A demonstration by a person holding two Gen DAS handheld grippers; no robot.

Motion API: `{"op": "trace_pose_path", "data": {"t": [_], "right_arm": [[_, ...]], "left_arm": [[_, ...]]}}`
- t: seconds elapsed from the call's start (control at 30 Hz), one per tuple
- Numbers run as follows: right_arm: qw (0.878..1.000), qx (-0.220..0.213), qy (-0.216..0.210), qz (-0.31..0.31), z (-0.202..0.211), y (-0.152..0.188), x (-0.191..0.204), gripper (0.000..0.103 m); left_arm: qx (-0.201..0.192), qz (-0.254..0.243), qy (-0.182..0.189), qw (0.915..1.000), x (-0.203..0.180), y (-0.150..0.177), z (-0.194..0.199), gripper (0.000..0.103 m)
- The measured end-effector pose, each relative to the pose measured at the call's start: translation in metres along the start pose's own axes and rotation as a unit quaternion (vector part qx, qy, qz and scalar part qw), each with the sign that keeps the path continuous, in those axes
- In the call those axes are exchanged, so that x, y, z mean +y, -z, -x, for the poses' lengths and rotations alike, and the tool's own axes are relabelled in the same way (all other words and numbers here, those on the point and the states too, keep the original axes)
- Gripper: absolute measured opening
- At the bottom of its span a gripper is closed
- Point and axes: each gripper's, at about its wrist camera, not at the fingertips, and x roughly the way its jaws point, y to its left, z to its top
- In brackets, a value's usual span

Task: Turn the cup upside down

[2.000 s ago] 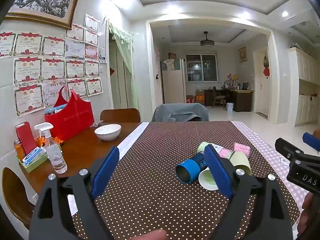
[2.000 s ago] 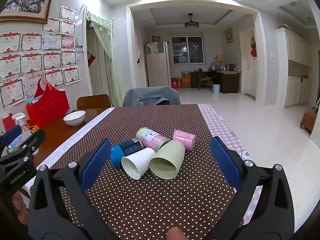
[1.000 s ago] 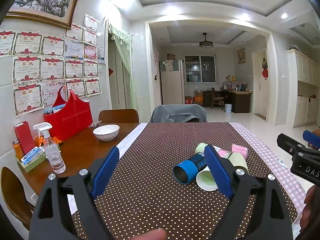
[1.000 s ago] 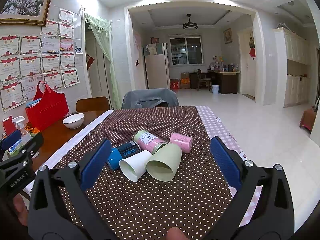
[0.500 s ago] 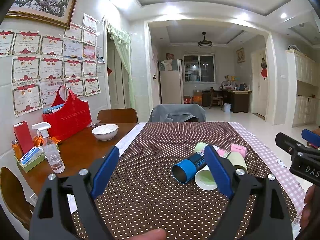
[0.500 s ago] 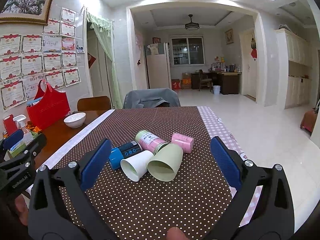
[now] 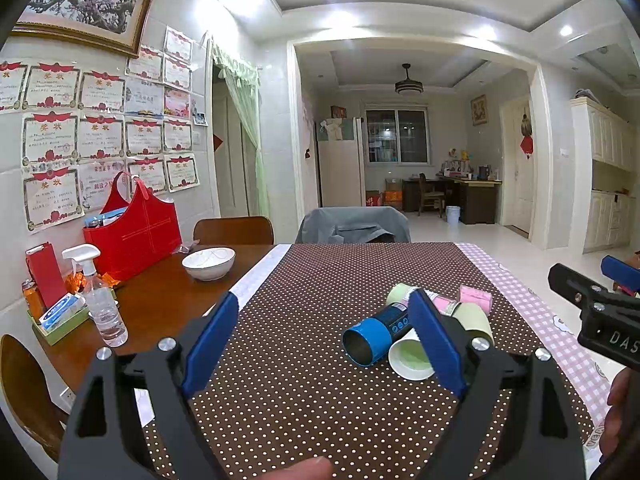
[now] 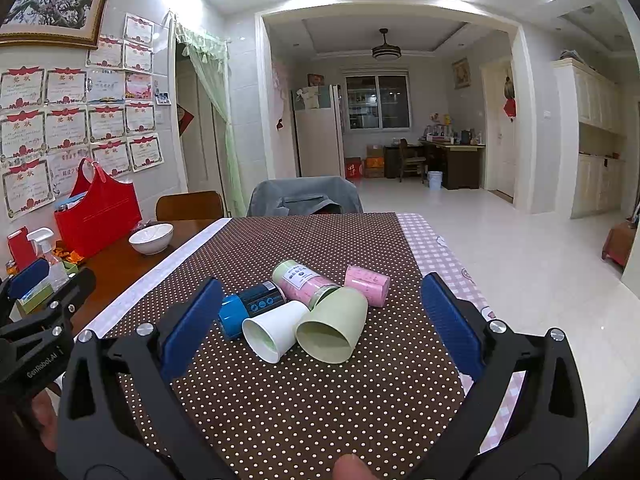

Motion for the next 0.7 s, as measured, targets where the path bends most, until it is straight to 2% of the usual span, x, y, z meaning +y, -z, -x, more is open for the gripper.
{"op": "trace_pose_path", "data": {"t": [0.4, 0.7], "right_arm": [[1.0, 0.012, -0.006, 0.015, -0.014, -0.001, 0.0, 0.097], [0.999, 0.022, -0.012, 0.034, -0.03, -0.003, 0.002, 0.097]], "left_arm": [[0.005, -0.009, 0.01, 0.9999, -0.002, 0.003, -0.011, 0.085], [0.009, -0.009, 0.005, 0.9999, -0.002, -0.001, -0.026, 0.085]]}}
